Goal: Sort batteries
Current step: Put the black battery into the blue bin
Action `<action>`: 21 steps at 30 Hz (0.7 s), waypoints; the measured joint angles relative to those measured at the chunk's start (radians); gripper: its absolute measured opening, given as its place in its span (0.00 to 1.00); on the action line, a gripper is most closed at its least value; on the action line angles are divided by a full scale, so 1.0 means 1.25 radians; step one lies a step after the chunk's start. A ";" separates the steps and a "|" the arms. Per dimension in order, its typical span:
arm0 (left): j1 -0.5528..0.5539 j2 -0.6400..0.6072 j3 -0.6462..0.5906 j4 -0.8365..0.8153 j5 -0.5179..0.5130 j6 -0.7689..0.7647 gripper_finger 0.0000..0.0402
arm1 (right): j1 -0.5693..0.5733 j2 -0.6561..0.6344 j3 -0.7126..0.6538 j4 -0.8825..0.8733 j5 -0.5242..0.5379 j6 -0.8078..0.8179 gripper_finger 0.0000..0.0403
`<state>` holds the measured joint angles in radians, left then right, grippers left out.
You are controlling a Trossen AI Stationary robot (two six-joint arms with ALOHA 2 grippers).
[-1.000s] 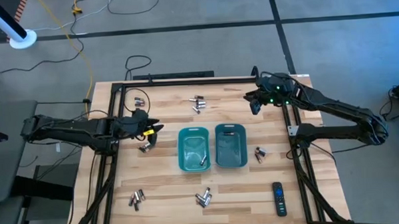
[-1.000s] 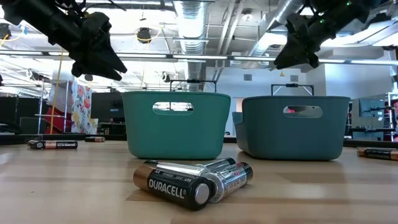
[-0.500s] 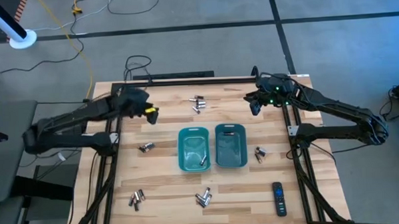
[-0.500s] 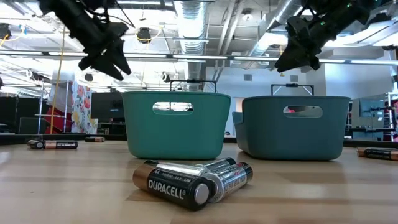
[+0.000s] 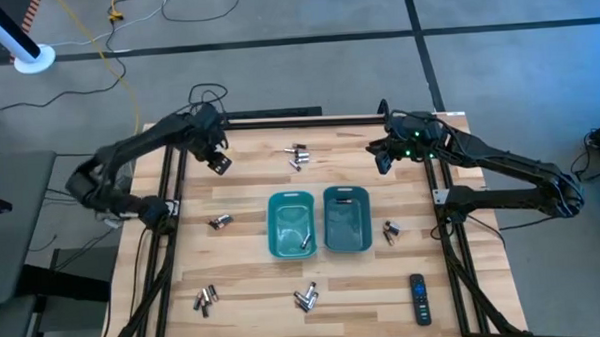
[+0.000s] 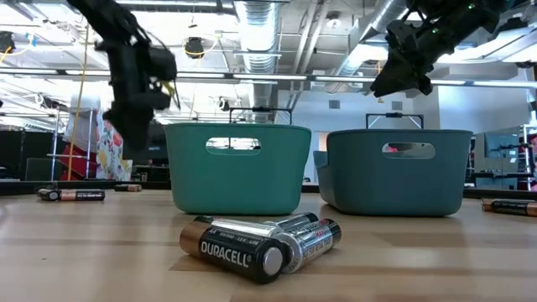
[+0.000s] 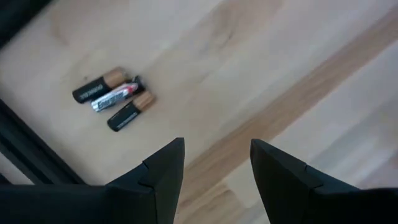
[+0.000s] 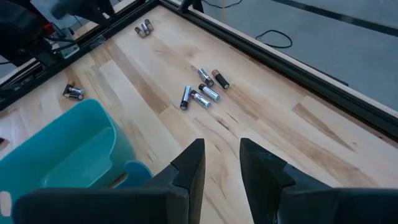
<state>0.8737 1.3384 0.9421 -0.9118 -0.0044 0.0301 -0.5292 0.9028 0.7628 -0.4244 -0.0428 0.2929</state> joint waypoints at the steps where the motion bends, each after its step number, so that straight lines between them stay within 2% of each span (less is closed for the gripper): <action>1: 0.006 0.025 0.000 0.000 0.000 0.017 0.45 | 0.000 0.000 0.000 0.000 0.000 0.004 0.29; 4: 0.021 0.092 0.000 0.001 -0.001 0.062 0.45 | 0.000 0.000 0.000 0.000 0.000 0.006 0.29; 10: 0.034 0.174 0.000 0.013 -0.062 0.124 0.45 | 0.000 0.000 0.000 0.000 0.000 0.026 0.29; 15: 0.044 0.184 0.000 0.055 -0.094 0.171 0.45 | 0.000 0.000 0.000 0.000 0.000 0.040 0.29; 21: 0.081 0.184 0.000 0.067 -0.095 0.218 0.45 | 0.000 0.000 0.000 0.000 0.000 0.047 0.29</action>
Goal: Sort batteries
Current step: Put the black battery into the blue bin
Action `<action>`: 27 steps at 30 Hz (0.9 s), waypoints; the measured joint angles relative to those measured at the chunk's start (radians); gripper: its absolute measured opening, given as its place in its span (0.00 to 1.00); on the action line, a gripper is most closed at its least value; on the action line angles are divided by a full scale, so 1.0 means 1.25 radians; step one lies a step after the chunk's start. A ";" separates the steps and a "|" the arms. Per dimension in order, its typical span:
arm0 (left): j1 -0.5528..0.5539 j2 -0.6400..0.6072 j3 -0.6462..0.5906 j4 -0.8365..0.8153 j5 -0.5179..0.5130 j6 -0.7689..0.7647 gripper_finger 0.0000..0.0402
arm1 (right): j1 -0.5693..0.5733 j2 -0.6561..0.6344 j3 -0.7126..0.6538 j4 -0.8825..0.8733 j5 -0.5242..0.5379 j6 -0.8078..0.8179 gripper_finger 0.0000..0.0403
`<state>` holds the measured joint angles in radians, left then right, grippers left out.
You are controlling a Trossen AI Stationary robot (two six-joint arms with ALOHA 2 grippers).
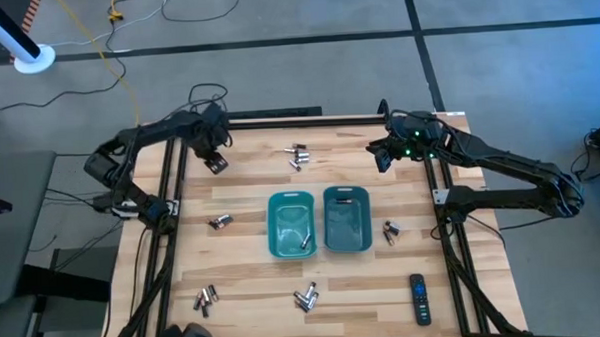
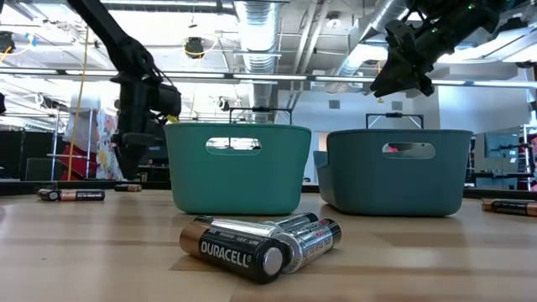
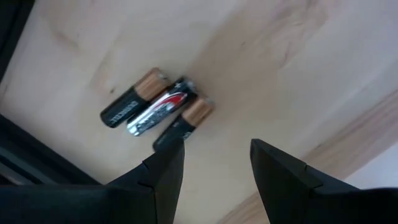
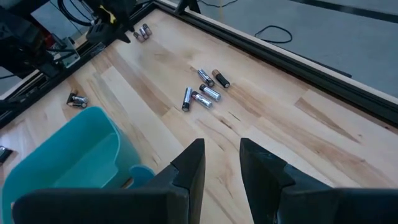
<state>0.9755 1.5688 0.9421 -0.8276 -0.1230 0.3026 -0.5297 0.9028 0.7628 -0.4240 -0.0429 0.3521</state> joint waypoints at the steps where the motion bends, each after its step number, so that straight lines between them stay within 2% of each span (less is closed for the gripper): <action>1: 0.008 0.000 0.000 0.000 0.003 0.007 0.45 | 0.000 0.000 0.000 0.000 0.000 0.004 0.29; 8: 0.040 0.000 0.004 0.008 0.033 0.041 0.44 | 0.000 0.000 0.000 0.000 0.000 0.012 0.29; 27: 0.030 0.028 0.006 0.026 0.045 0.062 0.41 | 0.000 0.000 0.001 0.013 0.000 0.025 0.29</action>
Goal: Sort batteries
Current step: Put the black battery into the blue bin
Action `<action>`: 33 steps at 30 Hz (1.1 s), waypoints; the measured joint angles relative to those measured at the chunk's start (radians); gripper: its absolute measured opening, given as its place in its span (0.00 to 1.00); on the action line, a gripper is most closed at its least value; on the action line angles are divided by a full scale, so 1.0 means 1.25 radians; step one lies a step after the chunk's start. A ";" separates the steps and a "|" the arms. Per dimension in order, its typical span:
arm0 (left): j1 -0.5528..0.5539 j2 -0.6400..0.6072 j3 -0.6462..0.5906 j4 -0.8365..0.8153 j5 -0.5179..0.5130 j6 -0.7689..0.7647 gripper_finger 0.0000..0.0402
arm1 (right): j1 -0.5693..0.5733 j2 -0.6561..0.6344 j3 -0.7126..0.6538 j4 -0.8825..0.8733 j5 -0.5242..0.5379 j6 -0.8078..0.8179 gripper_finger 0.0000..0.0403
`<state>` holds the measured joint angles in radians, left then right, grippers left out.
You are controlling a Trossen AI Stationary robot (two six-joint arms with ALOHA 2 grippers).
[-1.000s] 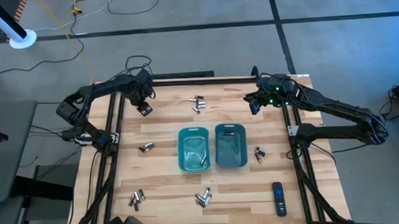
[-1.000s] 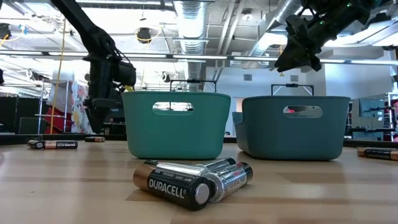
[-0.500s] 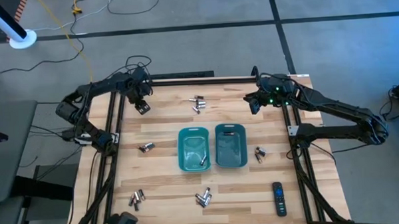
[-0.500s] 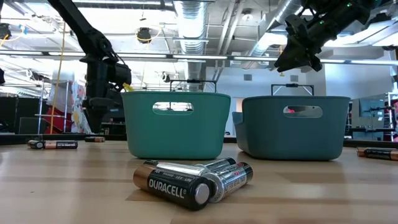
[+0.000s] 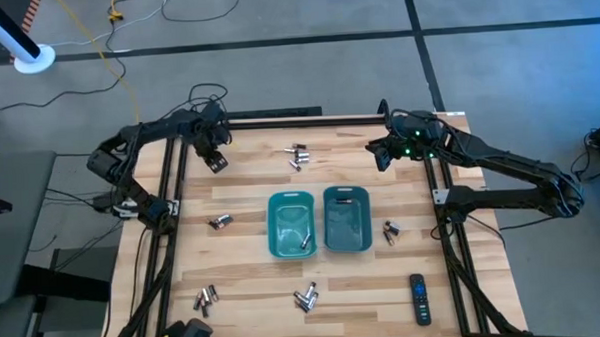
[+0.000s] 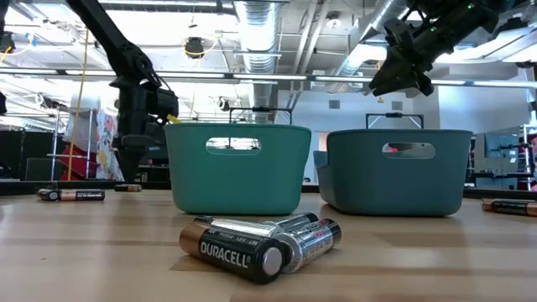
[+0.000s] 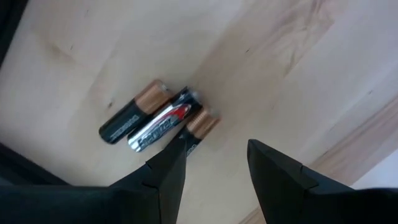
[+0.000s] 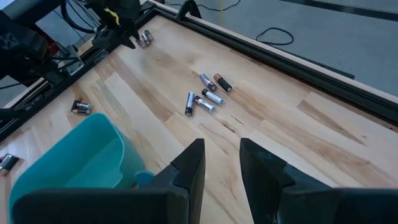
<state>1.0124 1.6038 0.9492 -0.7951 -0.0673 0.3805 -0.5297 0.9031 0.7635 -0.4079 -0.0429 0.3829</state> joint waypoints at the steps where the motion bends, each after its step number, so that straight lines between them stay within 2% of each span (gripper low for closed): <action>1: -0.006 0.004 0.001 0.002 0.000 0.000 0.41 | 0.000 0.000 0.000 0.000 0.000 0.002 0.29; 7: -0.021 0.017 0.002 0.005 -0.029 -0.001 0.41 | 0.001 0.000 0.000 -0.001 0.000 0.008 0.29; 33: -0.020 0.017 0.003 0.004 -0.031 -0.013 0.41 | 0.016 0.000 0.000 -0.001 0.000 0.010 0.29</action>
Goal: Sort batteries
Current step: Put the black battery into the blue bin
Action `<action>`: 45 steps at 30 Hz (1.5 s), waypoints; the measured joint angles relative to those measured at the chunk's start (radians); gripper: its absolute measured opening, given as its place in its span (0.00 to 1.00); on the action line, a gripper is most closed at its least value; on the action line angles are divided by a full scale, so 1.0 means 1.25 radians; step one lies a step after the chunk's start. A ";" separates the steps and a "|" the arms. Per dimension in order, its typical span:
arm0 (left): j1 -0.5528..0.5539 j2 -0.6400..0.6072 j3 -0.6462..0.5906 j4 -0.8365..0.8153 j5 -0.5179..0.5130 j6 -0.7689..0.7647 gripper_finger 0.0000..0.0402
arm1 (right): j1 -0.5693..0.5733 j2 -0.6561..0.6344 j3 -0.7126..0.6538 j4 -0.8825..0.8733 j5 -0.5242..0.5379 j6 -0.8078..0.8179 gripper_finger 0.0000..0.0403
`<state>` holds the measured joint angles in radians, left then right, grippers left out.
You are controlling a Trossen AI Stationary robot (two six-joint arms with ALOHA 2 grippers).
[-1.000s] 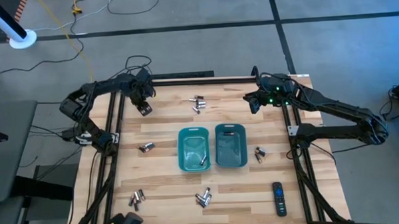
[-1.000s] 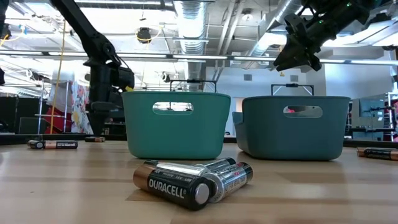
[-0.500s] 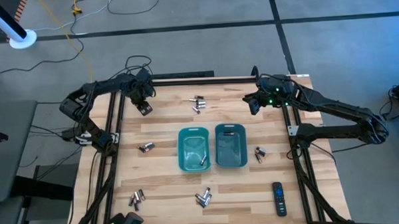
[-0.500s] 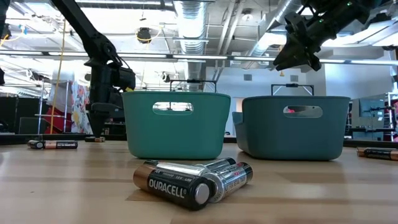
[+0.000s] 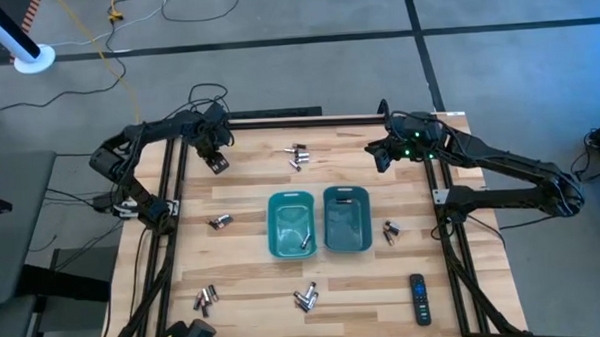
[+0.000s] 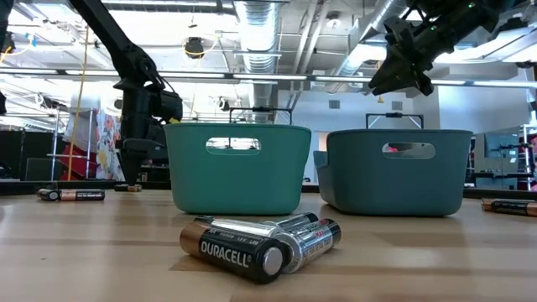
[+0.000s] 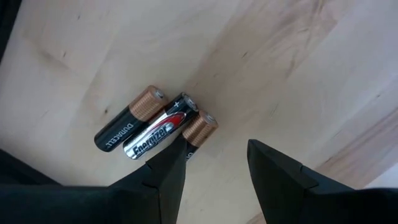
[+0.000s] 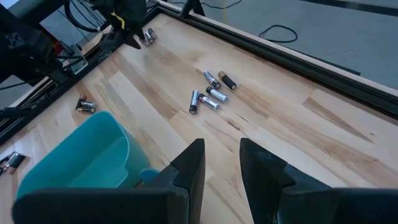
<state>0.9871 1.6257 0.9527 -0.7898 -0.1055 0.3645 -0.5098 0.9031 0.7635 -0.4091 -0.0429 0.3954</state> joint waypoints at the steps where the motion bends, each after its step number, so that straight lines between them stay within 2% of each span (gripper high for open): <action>1: 0.000 0.000 0.000 0.000 0.000 0.000 0.41 | 0.000 0.000 0.000 0.000 0.000 0.002 0.29; 20: -0.033 0.032 0.005 -0.009 -0.008 -0.005 0.41 | 0.037 0.000 0.000 -0.001 0.000 0.019 0.29; 34: -0.048 0.045 0.011 -0.045 0.018 -0.060 0.41 | 0.047 0.000 0.000 -0.001 0.000 0.034 0.29; 41: -0.051 0.045 0.074 -0.047 0.045 -0.069 0.41 | 0.047 0.000 0.000 0.000 0.000 0.034 0.29; 45: -0.049 0.044 0.096 -0.044 0.024 -0.064 0.41 | 0.047 0.000 0.000 0.000 0.000 0.034 0.29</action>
<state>0.9264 1.6810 1.0721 -0.8446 -0.0749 0.2841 -0.4507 0.9031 0.7635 -0.4096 -0.0433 0.4377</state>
